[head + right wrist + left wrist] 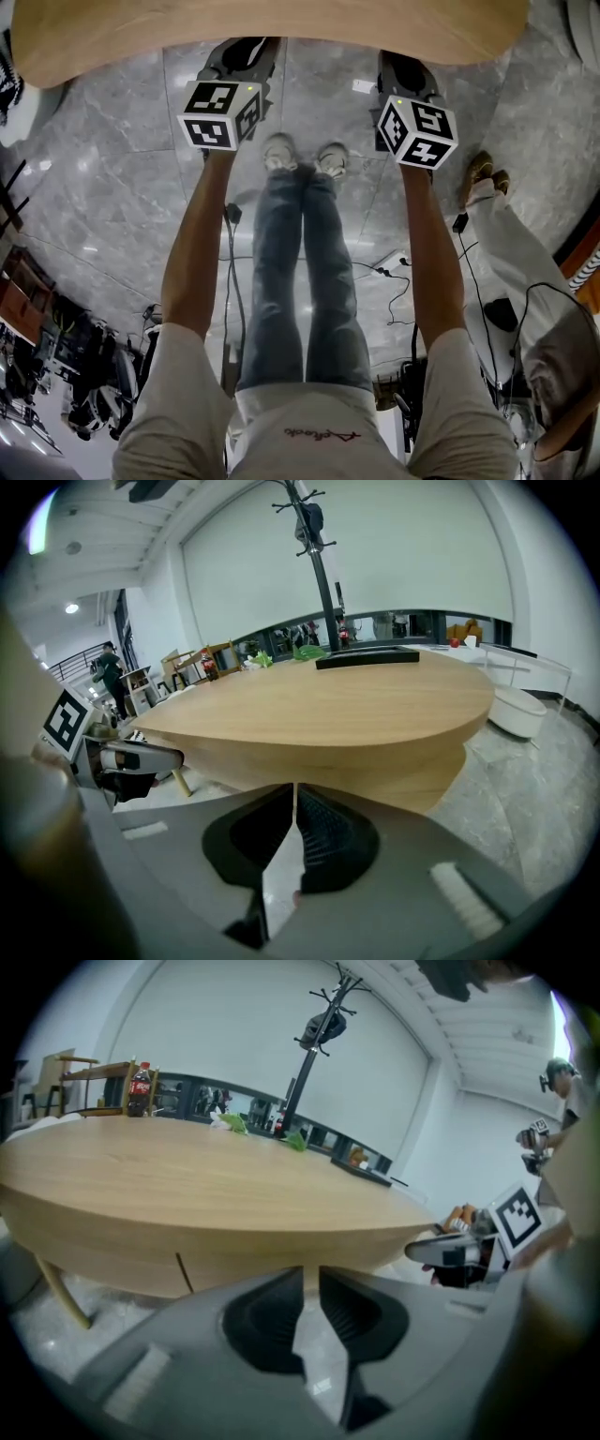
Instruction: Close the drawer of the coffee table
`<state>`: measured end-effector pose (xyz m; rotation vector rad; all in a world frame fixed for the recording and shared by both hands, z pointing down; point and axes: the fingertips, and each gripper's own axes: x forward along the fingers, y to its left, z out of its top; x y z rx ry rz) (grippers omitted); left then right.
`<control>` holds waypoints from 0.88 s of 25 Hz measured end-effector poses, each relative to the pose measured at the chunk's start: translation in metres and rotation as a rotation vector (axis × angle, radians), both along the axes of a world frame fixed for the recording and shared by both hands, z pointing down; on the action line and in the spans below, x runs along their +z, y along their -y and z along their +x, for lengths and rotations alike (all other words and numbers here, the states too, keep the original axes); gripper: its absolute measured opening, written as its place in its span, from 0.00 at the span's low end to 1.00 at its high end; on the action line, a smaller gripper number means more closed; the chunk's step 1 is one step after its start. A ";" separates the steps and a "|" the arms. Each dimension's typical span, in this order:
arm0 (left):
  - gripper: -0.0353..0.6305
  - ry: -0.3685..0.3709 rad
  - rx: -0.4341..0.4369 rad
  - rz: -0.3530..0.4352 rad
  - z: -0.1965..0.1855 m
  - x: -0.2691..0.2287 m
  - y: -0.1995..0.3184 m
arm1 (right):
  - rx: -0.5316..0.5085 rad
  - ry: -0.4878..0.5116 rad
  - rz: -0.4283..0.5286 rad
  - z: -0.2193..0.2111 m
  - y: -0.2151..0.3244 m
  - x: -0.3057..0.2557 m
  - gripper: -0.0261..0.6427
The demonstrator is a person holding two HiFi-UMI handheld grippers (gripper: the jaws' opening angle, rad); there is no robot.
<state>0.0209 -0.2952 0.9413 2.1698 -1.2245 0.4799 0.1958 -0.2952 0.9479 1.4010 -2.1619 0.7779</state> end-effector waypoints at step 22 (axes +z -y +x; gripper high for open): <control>0.06 0.042 0.052 0.163 0.007 -0.135 -0.080 | -0.083 0.019 0.162 -0.032 -0.077 -0.144 0.05</control>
